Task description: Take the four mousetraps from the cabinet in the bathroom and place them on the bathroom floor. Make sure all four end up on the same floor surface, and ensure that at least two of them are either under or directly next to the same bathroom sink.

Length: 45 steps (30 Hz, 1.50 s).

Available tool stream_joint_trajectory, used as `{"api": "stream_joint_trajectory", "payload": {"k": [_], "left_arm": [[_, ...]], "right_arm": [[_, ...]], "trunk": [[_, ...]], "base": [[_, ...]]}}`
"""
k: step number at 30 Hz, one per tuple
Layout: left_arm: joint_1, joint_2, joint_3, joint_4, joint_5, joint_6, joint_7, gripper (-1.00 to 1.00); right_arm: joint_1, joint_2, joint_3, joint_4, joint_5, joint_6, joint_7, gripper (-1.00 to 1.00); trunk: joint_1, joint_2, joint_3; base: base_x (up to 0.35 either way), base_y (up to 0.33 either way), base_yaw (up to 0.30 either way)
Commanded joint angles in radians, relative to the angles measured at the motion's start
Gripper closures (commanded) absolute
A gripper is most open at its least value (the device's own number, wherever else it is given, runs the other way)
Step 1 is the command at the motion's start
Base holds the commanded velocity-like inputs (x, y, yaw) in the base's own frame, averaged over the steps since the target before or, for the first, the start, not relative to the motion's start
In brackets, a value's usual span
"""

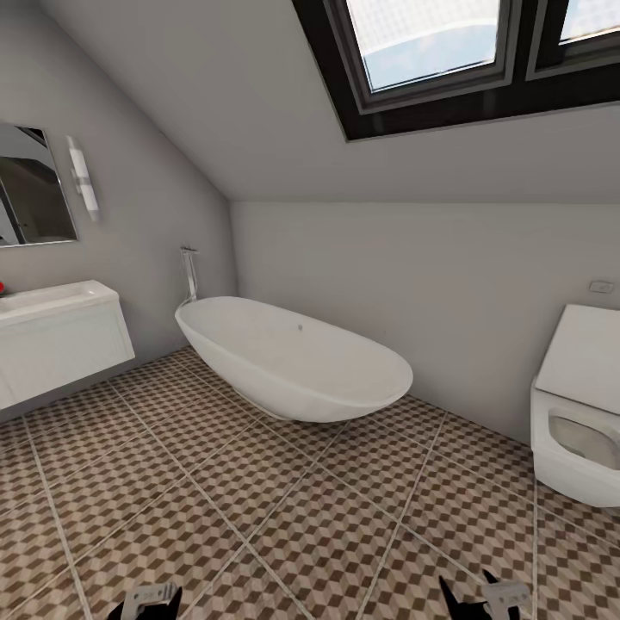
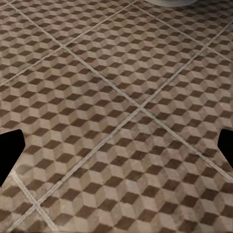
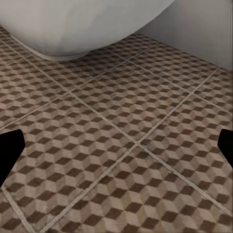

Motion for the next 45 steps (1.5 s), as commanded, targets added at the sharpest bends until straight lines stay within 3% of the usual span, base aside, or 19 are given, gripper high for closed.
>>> {"api": "stream_joint_trajectory", "payload": {"k": [1, 6, 13, 25, 29, 45], "left_arm": [[-0.002, -0.001, 0.008, 0.004, 0.002, -0.005, 0.001, -1.0], [-0.002, -0.008, 0.008, 0.004, 0.001, -0.004, 0.03, -1.0], [-0.002, -0.009, 0.008, 0.004, 0.002, -0.002, 0.037, -1.0], [-0.002, -0.009, 0.008, 0.004, 0.002, -0.001, 0.037, -1.0], [-0.002, -0.009, 0.008, 0.004, 0.002, -0.001, 0.038, -1.0], [-0.002, -0.011, 0.008, 0.004, 0.002, -0.001, 0.038, -1.0]], "right_arm": [[-0.001, 0.001, 0.004, 0.001, -0.011, -0.001, 0.001, -1.0], [-0.001, 0.007, 0.005, 0.002, -0.011, 0.011, -0.026, -1.0], [-0.001, 0.04, 0.005, 0.001, -0.01, 0.049, -0.029, -1.0], [0.0, 0.168, 0.005, 0.001, -0.009, 0.067, -0.027, -1.0], [0.0, 0.199, 0.005, 0.001, -0.009, 0.067, -0.027, -1.0], [0.0, 0.206, 0.005, 0.001, -0.009, 0.067, -0.028, -1.0]], "trunk": [[0.0, -0.001, -0.001], [0.0, -0.001, -0.001], [0.0, -0.001, -0.001], [0.0, -0.001, -0.001], [0.0, -0.001, -0.001], [0.0, -0.001, -0.001]], "base": [[0.0, 0.0, 0.0], [0.0, 0.0, 0.0], [0.0, 0.0, 0.0], [0.0, 0.0, 0.0], [0.0, 0.0, 0.0], [0.0, 0.0, 0.0]]}}
